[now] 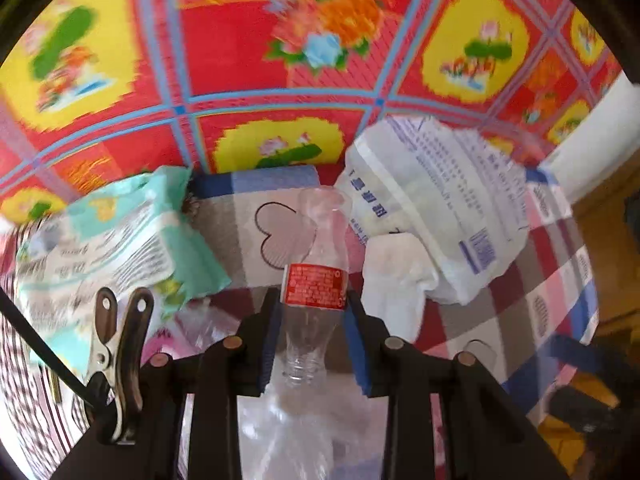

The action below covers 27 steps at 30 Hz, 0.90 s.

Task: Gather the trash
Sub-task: 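Grasp the clear plastic bottle with the left tool while the right tool grasps the white sock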

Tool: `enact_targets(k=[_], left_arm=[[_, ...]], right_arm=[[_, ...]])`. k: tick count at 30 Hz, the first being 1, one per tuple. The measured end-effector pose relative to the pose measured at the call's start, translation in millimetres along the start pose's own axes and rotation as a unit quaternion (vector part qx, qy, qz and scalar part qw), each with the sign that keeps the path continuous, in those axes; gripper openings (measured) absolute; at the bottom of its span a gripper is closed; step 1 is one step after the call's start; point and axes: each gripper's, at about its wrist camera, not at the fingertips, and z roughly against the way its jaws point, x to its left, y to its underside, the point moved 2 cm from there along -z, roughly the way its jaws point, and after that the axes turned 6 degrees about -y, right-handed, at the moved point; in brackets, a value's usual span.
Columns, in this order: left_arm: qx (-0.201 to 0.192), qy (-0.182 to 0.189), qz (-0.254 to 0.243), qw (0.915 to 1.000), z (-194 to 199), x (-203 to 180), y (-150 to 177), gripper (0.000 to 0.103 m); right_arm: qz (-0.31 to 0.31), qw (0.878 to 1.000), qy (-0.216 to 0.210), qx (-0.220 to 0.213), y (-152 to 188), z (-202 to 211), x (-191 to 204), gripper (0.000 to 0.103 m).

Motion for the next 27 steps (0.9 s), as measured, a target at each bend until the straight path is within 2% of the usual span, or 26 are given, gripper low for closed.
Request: enact_targets(k=[4,9,11,27], left_arm=[[-0.009,0.016,0.039,0.9991,14.0,11.5,8.3,0.032],[-0.020,0.013,0.069,0.9973,29.0,24.9,12.3,0.032],[-0.025,0.010,0.077,0.9967,32.8,24.2,22.9,0.032],[-0.016,0.002,0.106,0.9942,38.3,44.7,42.8,0.033]], right_arm=[[-0.012,0.999,-0.024,0.020,-2.0,-22.6,5.0,0.061],[-0.024,0.998,-0.043,0.042,-11.8,-50.6,12.0,0.061],[-0.027,0.997,-0.041,0.051,-15.9,-63.4,13.5,0.061],[-0.014,0.995,0.014,0.098,-29.6,-137.6,22.9,0.061]])
